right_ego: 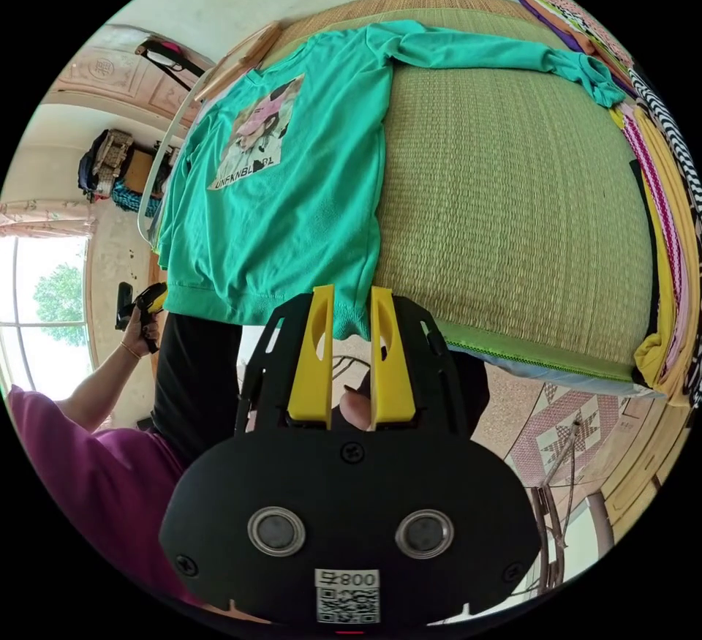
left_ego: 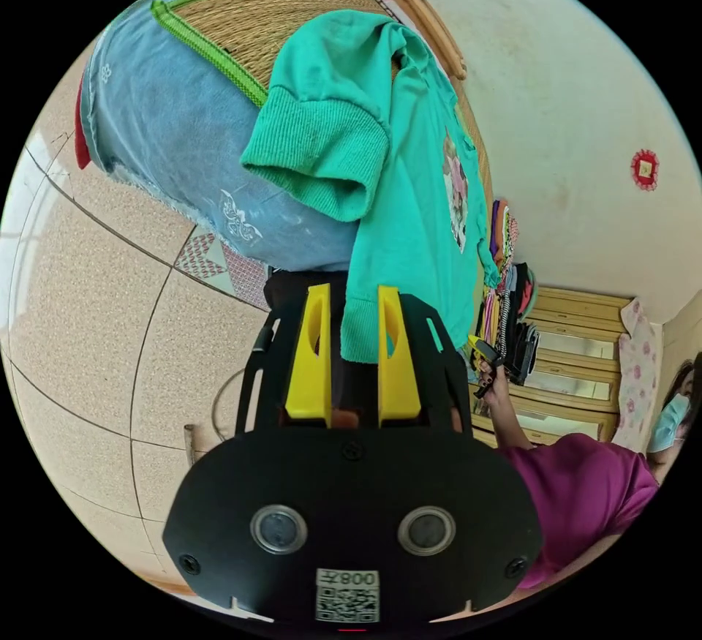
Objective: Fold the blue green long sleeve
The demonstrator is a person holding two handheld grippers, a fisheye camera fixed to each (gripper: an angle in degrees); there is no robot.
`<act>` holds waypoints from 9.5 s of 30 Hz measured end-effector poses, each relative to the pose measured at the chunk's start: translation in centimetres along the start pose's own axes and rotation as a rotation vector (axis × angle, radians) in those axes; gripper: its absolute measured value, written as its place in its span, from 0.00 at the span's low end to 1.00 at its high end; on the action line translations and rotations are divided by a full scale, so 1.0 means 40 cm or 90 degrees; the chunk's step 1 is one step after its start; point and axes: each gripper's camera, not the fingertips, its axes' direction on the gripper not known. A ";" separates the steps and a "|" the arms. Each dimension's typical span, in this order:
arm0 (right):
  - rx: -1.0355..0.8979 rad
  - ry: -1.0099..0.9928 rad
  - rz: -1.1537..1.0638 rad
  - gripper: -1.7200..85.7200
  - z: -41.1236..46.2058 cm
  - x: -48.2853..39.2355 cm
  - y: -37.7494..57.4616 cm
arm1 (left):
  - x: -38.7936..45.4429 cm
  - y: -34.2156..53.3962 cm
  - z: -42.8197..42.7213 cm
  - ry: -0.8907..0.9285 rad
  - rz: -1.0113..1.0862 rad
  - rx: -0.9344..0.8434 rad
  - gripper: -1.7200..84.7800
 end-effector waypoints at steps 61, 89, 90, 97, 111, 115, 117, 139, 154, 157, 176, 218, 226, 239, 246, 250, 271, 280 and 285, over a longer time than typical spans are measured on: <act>0.088 0.055 0.003 0.02 -0.083 -0.040 0.095 | 0.875 -0.038 1.143 -0.033 0.276 -0.073 0.04; 0.262 0.133 0.072 0.02 -0.106 0.170 -0.008 | 2.102 -0.523 2.791 0.109 0.550 -0.370 0.14; 0.264 0.119 0.071 0.02 -0.109 0.179 -0.006 | 2.115 -0.542 2.832 0.110 0.538 -0.375 0.13; 0.286 0.004 0.070 0.03 -0.140 0.264 0.049 | 2.158 -0.616 2.947 0.117 0.532 -0.388 0.04; 0.511 0.087 0.063 0.13 -0.259 0.257 0.187 | 2.091 -0.731 2.682 0.219 0.516 -0.351 0.03; 0.513 0.134 0.004 0.14 -0.260 0.185 0.176 | 2.047 -0.745 2.639 0.253 0.473 -0.347 0.03; 0.525 0.161 -0.002 0.14 -0.268 0.161 0.178 | 2.040 -0.751 2.623 0.256 0.472 -0.348 0.03; 0.632 0.011 -0.132 0.05 -0.645 0.162 0.126 | 2.101 -0.966 2.141 0.308 0.623 -0.281 0.03; 0.550 -0.239 -0.376 0.05 -0.614 -0.265 -0.178 | 1.675 -1.186 1.366 0.232 0.610 -0.061 0.03; 0.476 -0.260 -0.391 0.04 -0.504 -0.352 -0.268 | 1.502 -1.244 1.284 0.177 0.547 -0.047 0.03; 0.227 -0.293 -0.446 0.04 -0.059 -0.680 -0.598 | 0.842 -1.456 1.057 0.171 0.378 -0.023 0.03; 0.238 0.210 -0.174 0.11 0.003 -0.362 -0.675 | 1.167 -1.701 1.951 0.025 0.567 -0.131 0.10; 0.236 0.208 -0.156 0.04 0.034 -0.348 -0.654 | 1.222 -1.723 2.122 -0.038 0.567 -0.162 0.04; 0.306 0.089 -0.103 0.03 -0.069 -0.234 -0.576 | 1.299 -1.713 2.205 0.036 0.566 -0.134 0.02; 0.287 0.118 -0.162 0.10 -0.044 -0.280 -0.574 | 1.280 -1.702 2.256 0.044 0.533 -0.134 0.02; 0.238 0.190 -0.163 0.05 0.004 -0.304 -0.596 | 1.283 -1.685 2.257 0.047 0.532 -0.135 0.02; 0.232 0.091 -0.071 0.02 -0.086 -0.175 -0.546 | 1.296 -1.555 2.116 0.061 0.549 -0.091 0.04; 0.208 0.131 -0.133 0.02 -0.056 -0.280 -0.561 | 1.268 -1.443 2.077 -0.016 0.572 -0.170 0.02; 0.193 0.132 -0.129 0.02 -0.034 -0.290 -0.564 | 1.236 -1.375 1.916 0.032 0.567 -0.131 0.02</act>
